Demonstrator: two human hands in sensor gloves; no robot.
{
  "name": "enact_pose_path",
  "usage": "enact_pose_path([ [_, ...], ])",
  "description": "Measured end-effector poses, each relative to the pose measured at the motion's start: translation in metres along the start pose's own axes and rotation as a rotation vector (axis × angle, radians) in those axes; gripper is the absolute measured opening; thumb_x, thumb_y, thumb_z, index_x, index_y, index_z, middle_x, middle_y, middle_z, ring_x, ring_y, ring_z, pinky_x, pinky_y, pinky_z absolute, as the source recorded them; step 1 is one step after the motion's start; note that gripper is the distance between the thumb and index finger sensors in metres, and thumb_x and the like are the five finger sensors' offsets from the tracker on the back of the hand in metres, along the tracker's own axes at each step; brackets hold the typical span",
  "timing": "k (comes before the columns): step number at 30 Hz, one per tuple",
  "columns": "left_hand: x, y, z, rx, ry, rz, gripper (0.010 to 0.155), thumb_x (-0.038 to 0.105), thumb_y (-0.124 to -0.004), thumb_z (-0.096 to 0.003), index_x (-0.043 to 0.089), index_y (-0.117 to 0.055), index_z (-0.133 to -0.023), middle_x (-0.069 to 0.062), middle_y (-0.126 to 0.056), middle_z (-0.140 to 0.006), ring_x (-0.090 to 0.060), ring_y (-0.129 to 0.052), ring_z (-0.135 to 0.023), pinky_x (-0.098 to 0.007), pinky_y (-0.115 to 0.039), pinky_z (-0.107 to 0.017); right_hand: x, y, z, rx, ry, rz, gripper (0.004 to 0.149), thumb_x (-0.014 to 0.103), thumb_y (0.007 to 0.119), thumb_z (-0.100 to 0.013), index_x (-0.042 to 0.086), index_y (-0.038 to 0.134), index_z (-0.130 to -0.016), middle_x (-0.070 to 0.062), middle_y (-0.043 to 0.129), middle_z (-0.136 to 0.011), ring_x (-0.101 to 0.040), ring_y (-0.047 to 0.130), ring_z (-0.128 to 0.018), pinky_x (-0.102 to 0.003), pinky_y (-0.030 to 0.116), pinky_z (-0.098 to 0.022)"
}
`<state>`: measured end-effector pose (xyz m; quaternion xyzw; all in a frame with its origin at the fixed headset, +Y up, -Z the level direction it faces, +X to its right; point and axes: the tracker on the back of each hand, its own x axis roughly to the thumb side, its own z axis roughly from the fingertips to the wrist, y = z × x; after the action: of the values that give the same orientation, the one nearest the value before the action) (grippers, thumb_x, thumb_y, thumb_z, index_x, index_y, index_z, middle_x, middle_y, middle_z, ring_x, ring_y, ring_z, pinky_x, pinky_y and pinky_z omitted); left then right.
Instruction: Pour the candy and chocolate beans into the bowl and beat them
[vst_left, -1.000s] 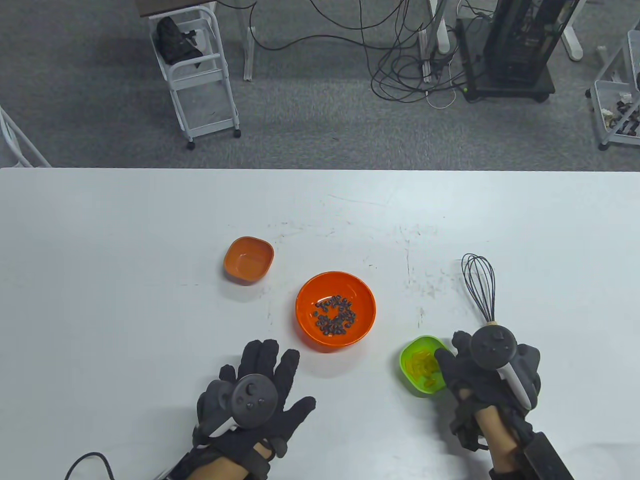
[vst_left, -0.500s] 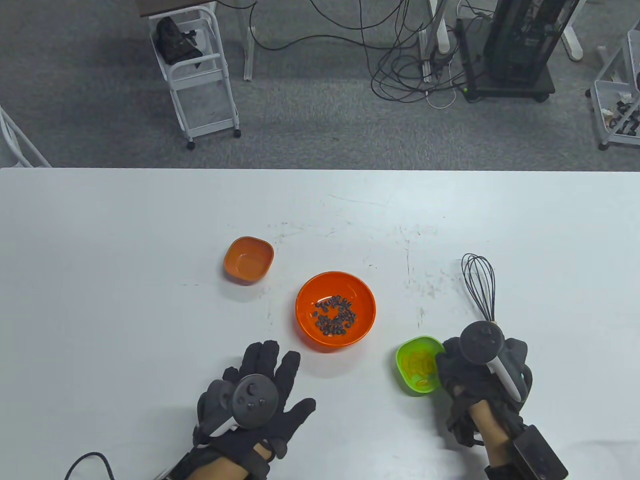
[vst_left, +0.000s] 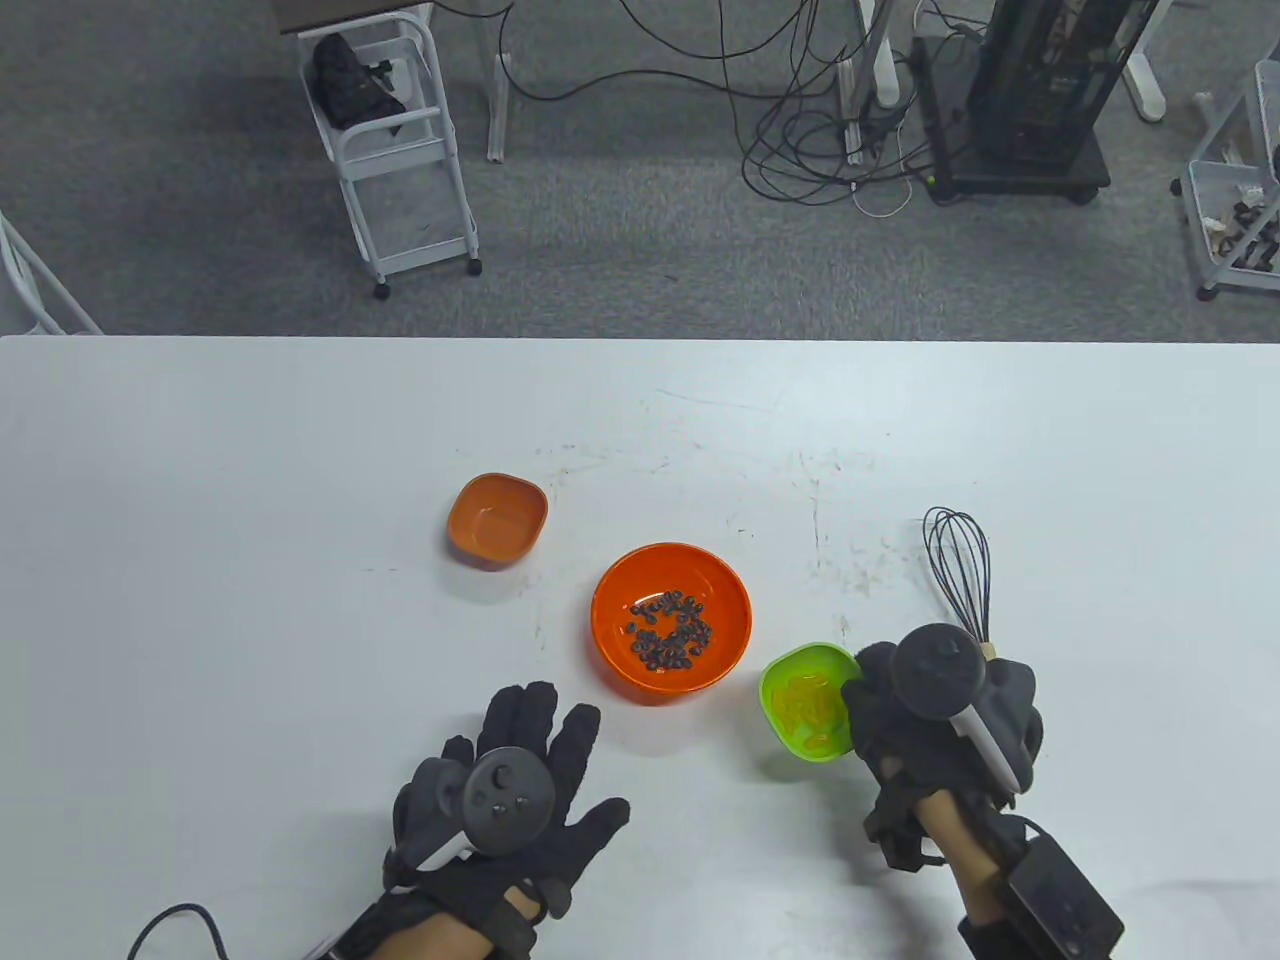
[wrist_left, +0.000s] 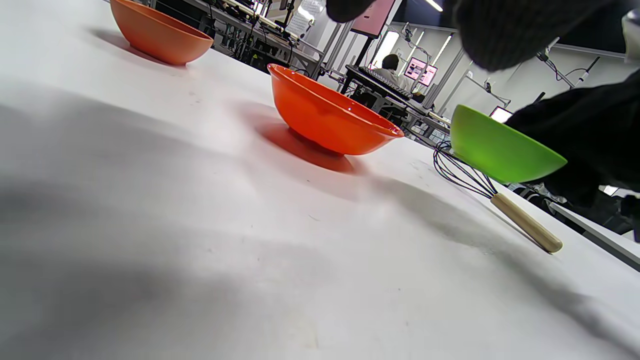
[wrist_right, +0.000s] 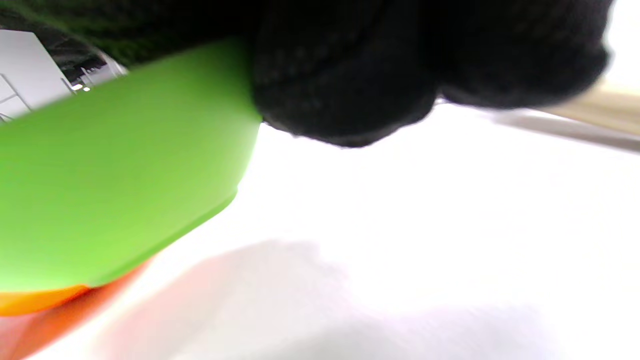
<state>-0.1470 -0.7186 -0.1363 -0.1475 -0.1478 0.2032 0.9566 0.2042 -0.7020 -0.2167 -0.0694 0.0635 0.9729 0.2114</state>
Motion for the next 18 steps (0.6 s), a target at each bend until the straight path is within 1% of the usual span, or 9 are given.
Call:
enact_pose_path([
  [4,-0.001,0.001,0.000,0.008,0.002,0.007,0.087,0.072,-0.068,-0.0492,0.031,-0.028,-0.115,-0.016,-0.012,-0.119,-0.048,-0.013,-0.109,-0.087,-0.029,-0.059,0.030,-0.010,-0.008,-0.048,-0.054,-0.048,0.047,0.036,0.090,-0.044,0.015,0.083,-0.086,-0.005,0.098,-0.057,-0.014,0.101,-0.013,-0.034,0.094,-0.011],
  [7,-0.004,0.002,0.000,0.008,0.011,0.016,0.087,0.072,-0.068,-0.0493,0.031,-0.028,-0.115,-0.015,-0.012,-0.119,-0.048,-0.013,-0.109,-0.087,-0.028,-0.059,0.051,-0.010,-0.018,-0.080,-0.082,-0.075,0.047,0.035,0.092,-0.044,0.015,0.084,-0.085,-0.006,0.097,-0.060,-0.009,0.101,-0.013,-0.030,0.096,-0.010],
  [12,-0.006,0.004,0.000,0.005,0.013,0.031,0.087,0.072,-0.068,-0.0494,0.031,-0.028,-0.115,-0.015,-0.011,-0.119,-0.048,-0.012,-0.109,-0.087,-0.028,-0.059,0.080,0.003,-0.043,-0.091,-0.081,-0.119,0.047,0.034,0.093,-0.043,0.016,0.084,-0.085,-0.006,0.096,-0.061,-0.009,0.105,-0.016,-0.029,0.100,-0.013],
  [14,-0.006,0.004,0.000,0.003,0.010,0.031,0.087,0.072,-0.068,-0.0493,0.031,-0.028,-0.115,-0.015,-0.011,-0.119,-0.048,-0.012,-0.109,-0.087,-0.027,-0.059,0.083,0.013,-0.054,-0.082,-0.066,-0.145,0.047,0.034,0.094,-0.043,0.017,0.083,-0.085,-0.006,0.096,-0.062,-0.010,0.107,-0.018,-0.030,0.101,-0.014],
  [16,-0.006,0.004,0.000,0.000,0.007,0.031,0.087,0.072,-0.068,-0.0493,0.031,-0.028,-0.115,-0.015,-0.010,-0.119,-0.048,-0.012,-0.109,-0.087,-0.027,-0.059,0.083,0.022,-0.064,-0.049,-0.046,-0.215,0.047,0.034,0.093,-0.043,0.016,0.082,-0.085,-0.006,0.096,-0.063,-0.011,0.107,-0.019,-0.031,0.101,-0.014],
  [18,-0.006,0.004,0.000,-0.005,0.004,0.033,0.087,0.072,-0.068,-0.0494,0.031,-0.028,-0.115,-0.015,-0.010,-0.119,-0.048,-0.012,-0.109,-0.087,-0.027,-0.059,0.082,0.030,-0.071,-0.036,-0.027,-0.229,0.047,0.035,0.093,-0.043,0.016,0.081,-0.085,-0.006,0.096,-0.063,-0.011,0.107,-0.019,-0.032,0.101,-0.014],
])
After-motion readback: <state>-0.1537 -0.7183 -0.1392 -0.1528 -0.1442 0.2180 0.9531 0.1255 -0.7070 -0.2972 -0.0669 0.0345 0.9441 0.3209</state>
